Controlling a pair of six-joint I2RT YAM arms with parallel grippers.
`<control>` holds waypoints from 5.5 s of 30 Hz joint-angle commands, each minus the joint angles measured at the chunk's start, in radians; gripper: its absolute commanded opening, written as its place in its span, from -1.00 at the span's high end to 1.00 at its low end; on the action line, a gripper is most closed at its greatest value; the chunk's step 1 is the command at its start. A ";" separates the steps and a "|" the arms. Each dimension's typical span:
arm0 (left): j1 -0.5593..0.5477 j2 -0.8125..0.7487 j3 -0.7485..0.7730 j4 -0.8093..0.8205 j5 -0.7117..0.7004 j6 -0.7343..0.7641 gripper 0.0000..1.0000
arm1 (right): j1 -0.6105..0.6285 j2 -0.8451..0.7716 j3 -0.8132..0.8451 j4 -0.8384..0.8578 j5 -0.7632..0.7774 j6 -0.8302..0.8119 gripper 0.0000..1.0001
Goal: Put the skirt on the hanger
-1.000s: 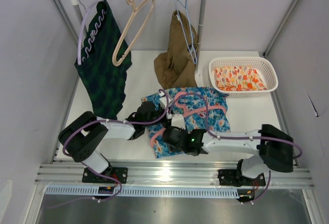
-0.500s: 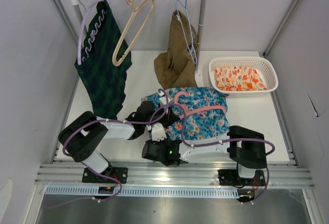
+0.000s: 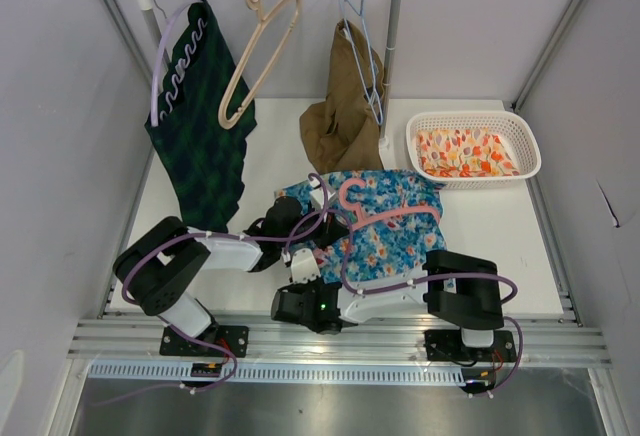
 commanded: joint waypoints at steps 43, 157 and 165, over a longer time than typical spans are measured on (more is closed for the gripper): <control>-0.059 -0.154 0.008 -0.097 -0.183 0.039 1.00 | 0.096 -0.153 -0.069 -0.155 -0.152 0.057 0.75; -0.175 -0.386 1.137 -1.411 -0.999 0.079 1.00 | -1.107 -0.938 -0.188 -0.171 -0.539 -0.130 -0.08; -0.027 -0.164 1.414 -1.377 -0.855 0.106 1.00 | -1.109 -0.913 -0.107 -0.181 -0.537 -0.161 -0.09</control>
